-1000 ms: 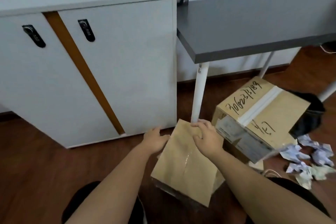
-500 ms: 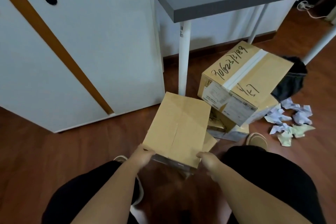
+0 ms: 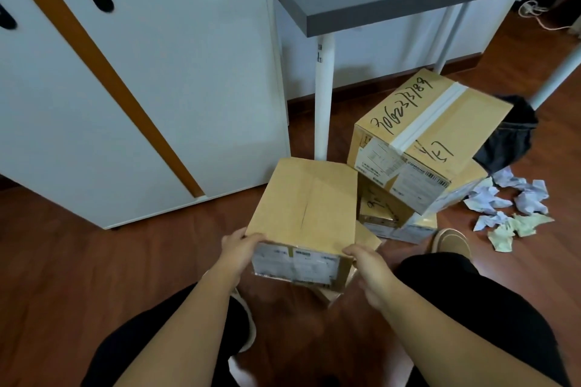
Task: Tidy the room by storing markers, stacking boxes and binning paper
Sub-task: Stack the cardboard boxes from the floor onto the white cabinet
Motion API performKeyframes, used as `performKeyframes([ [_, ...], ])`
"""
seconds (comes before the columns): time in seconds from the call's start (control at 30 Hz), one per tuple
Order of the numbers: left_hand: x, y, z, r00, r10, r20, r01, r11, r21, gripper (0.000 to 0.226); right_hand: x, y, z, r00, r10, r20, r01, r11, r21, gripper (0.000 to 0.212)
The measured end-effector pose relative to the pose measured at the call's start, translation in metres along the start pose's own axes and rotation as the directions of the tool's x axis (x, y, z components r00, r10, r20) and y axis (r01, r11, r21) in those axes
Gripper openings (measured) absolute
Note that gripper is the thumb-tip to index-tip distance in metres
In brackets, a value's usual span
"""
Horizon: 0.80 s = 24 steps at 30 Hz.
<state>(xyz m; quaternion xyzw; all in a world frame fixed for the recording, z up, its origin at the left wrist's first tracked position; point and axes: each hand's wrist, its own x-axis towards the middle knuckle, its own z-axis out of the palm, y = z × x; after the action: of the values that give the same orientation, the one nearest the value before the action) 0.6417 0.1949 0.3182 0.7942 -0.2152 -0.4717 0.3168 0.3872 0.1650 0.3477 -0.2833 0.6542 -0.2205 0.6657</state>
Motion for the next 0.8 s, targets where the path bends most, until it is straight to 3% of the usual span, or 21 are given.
performKeyframes([
  [0.1,0.003,0.013,-0.017,0.986,0.125,-0.114,-0.136,0.986,-0.097,0.058,-0.019,-0.022,0.004,0.985,-0.163,0.051,0.158,0.983,0.095,0.040],
  [0.23,-0.042,0.064,-0.029,0.975,0.182,-0.127,-0.206,0.957,-0.206,0.047,-0.041,-0.054,0.015,0.961,-0.230,0.152,0.201,0.962,0.183,0.041],
  [0.4,-0.077,0.101,-0.057,0.959,0.249,-0.136,-0.261,0.962,-0.083,0.057,-0.069,-0.076,0.028,0.927,-0.264,0.265,0.186,0.940,0.286,0.036],
  [0.53,-0.117,0.129,-0.086,0.919,0.343,-0.196,-0.361,0.930,-0.066,0.049,-0.093,-0.102,0.040,0.888,-0.331,0.319,0.233,0.922,0.309,0.035],
  [0.63,-0.149,0.158,-0.111,0.840,0.448,-0.306,-0.482,0.875,-0.045,0.028,-0.117,-0.140,0.054,0.827,-0.429,0.364,0.305,0.885,0.351,0.042],
  [0.73,-0.186,0.188,-0.131,0.753,0.537,-0.381,-0.591,0.806,-0.032,0.029,-0.148,-0.179,0.067,0.727,-0.557,0.401,0.428,0.825,0.370,0.035],
  [0.8,-0.211,0.204,-0.141,0.670,0.595,-0.444,-0.669,0.743,-0.013,0.033,-0.167,-0.202,0.072,0.652,-0.635,0.413,0.495,0.770,0.403,0.042],
])
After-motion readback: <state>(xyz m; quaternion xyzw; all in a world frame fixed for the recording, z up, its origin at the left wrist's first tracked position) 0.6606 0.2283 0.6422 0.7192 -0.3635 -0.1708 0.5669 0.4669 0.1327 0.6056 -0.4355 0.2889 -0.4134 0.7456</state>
